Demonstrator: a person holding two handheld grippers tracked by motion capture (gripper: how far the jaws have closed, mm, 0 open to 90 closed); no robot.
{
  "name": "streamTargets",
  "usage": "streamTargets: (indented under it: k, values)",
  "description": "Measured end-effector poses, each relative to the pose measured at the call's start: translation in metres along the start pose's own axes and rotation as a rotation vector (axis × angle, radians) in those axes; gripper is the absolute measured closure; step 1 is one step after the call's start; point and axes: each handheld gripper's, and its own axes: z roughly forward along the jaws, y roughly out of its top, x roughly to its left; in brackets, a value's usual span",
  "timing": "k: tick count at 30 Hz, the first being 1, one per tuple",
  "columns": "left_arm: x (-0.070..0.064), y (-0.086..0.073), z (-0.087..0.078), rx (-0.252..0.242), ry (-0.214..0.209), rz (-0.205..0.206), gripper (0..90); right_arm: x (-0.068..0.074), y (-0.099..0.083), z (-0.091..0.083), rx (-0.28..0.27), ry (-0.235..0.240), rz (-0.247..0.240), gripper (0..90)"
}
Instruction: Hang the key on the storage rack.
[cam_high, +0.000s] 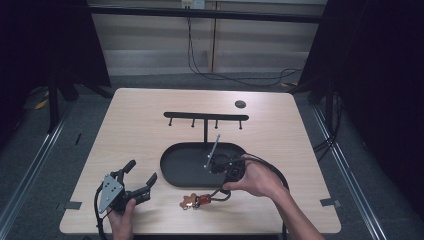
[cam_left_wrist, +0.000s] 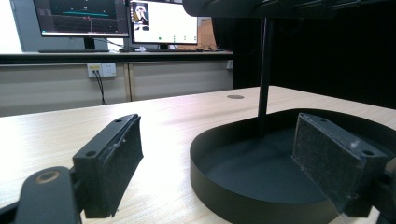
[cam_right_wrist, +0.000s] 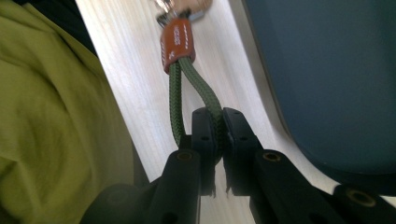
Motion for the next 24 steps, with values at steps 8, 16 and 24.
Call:
streamTargets:
  k: [8,16,24]
  values:
    - [0.000,0.000,0.000,0.000,-0.001,-0.004,15.6,0.003,0.012,-0.019,-0.003,-0.015,-0.005,84.1]
    - [0.000,0.000,0.000,0.000,-0.004,-0.006,15.6,0.005,0.021,-0.033,0.009,0.001,-0.030,84.1]
    - [0.000,0.000,0.000,0.000,-0.001,-0.001,15.6,0.004,0.025,-0.046,-0.004,-0.020,-0.044,84.2]
